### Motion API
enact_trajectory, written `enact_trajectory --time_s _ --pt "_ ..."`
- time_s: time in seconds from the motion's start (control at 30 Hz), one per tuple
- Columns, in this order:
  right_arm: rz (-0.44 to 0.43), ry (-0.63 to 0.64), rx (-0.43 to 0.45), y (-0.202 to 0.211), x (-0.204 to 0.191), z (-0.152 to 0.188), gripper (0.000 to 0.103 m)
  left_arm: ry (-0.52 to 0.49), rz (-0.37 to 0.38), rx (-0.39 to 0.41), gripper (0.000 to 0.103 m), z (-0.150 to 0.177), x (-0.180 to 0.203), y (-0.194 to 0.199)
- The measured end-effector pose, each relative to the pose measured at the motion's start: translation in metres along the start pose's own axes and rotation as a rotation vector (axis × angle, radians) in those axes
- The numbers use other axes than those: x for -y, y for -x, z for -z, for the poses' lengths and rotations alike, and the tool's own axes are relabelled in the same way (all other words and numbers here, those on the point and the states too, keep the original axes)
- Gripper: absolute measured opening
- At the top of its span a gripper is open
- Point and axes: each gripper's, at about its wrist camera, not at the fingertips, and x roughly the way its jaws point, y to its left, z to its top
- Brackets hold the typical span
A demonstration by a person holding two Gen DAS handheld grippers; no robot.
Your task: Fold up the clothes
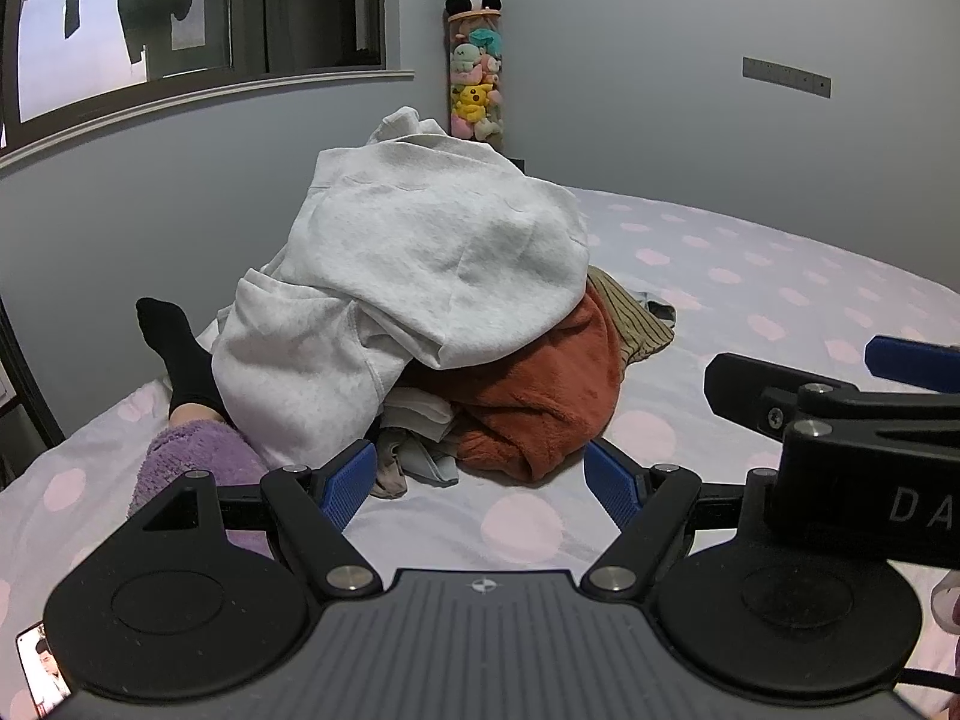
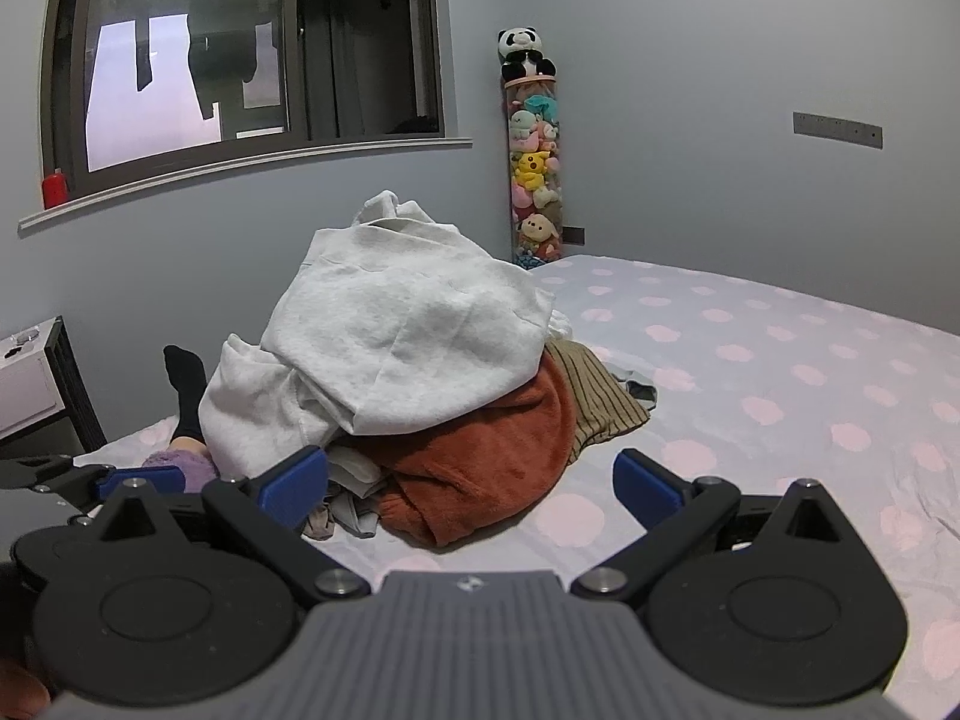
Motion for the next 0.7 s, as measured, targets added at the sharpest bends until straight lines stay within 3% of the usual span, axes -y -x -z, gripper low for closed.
enact_trajectory --time_s 0.37,0.57,0.7 --pt "0.017 -0.012 -0.035 -0.024 0.010 -0.004 0.102 0.037 0.032 0.025 0.076 -0.002 -0.006 -0.015" --pt "0.014 0.042 -0.040 -0.056 0.012 -0.010 0.102 0.070 0.021 -0.030 0.076 -0.009 -0.015 -0.047" --pt "-0.004 0.067 -0.041 -0.082 0.013 -0.014 0.100 0.058 0.008 -0.023 0.076 -0.014 -0.020 -0.072"
